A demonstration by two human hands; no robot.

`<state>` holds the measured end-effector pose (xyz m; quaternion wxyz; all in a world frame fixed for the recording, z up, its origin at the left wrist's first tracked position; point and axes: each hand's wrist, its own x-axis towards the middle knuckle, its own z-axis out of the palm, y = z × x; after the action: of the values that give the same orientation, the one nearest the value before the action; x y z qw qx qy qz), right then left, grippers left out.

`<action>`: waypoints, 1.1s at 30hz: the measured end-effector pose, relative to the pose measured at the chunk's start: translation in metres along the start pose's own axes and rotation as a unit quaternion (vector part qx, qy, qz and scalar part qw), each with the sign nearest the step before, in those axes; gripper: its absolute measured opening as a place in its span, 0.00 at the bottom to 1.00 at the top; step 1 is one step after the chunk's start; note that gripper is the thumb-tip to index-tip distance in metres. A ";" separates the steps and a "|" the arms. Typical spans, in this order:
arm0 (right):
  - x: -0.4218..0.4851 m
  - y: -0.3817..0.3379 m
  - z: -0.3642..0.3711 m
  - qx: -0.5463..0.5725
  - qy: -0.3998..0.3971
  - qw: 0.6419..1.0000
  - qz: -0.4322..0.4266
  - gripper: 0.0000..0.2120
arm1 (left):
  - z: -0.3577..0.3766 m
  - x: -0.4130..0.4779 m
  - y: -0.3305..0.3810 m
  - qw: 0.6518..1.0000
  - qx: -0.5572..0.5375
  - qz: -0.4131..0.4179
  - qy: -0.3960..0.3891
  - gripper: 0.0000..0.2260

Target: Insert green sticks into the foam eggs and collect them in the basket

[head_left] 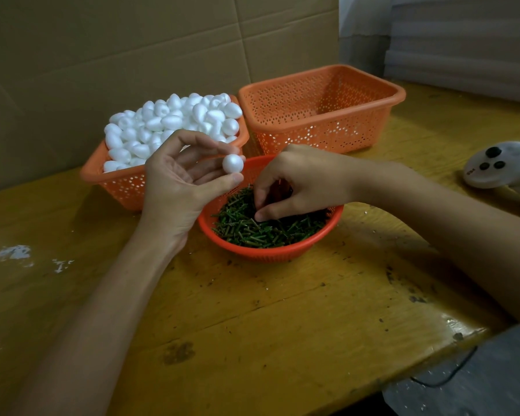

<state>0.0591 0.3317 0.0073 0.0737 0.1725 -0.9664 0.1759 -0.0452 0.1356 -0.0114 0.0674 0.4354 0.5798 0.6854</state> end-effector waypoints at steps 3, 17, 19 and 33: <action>0.000 -0.001 -0.001 0.001 -0.003 1.000 0.002 0.08 | 0.000 -0.001 0.000 1.000 0.000 0.000 -0.004 0.21; 0.000 0.000 0.000 -0.003 0.002 1.000 0.005 0.08 | 0.000 0.000 -0.001 1.000 0.009 0.016 -0.016 0.22; 0.001 0.000 0.000 -0.003 0.003 1.000 0.005 0.08 | 0.000 0.000 -0.001 1.000 0.011 0.016 -0.015 0.22; 0.002 0.002 0.002 -0.010 0.006 1.000 -0.001 0.07 | 0.003 -0.001 -0.001 1.000 0.027 0.006 -0.011 0.21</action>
<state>0.0565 0.3325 0.0052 0.0812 0.1716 -0.9675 0.1669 -0.0426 0.1378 -0.0126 0.0582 0.4482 0.5944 0.6651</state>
